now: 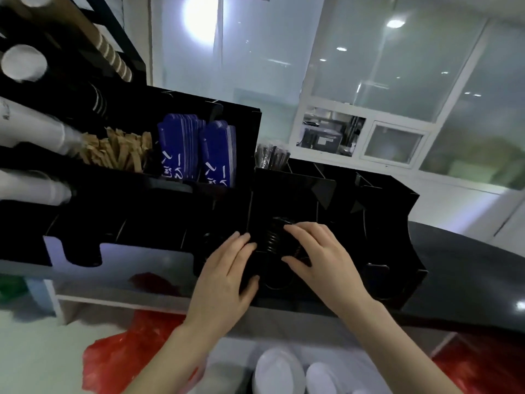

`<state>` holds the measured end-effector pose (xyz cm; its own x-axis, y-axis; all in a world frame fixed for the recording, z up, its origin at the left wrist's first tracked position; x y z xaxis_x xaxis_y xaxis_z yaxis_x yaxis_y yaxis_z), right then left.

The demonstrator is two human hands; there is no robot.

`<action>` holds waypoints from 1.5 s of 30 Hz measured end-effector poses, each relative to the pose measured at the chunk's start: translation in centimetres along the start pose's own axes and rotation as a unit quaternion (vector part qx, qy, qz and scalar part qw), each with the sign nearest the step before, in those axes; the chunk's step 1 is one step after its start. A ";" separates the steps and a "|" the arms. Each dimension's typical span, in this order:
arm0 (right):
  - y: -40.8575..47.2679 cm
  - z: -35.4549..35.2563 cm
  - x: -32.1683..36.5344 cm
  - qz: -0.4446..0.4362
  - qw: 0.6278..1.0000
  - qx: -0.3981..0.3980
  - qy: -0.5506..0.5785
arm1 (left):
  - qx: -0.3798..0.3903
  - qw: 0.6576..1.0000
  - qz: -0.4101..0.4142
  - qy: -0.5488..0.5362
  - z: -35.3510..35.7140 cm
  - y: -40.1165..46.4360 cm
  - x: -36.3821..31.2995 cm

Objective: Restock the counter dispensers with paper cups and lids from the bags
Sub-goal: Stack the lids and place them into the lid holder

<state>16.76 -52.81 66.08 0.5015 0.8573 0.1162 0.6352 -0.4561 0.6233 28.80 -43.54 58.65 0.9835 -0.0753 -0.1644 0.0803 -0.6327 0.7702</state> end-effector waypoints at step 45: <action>-30.2 11.8 -0.1 0.217 0.936 0.212 0.179 | 0.227 0.874 -0.248 -0.352 9.4 -25.8 -7.9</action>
<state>4.43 -41.96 38.10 0.5864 0.5592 0.5859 0.6305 -0.7693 0.1032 17.46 -33.90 34.26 0.4896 -0.0596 -0.8699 0.2383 -0.9505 0.1993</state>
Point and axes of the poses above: each hand's wrist, its own y-axis towards the middle knuckle, its own z-axis out of the palm, x = y × z, the point moved 8 cm from there along y, towards the middle knuckle, and after that the axes turned 10 degrees about z, right-handed, at the moved point
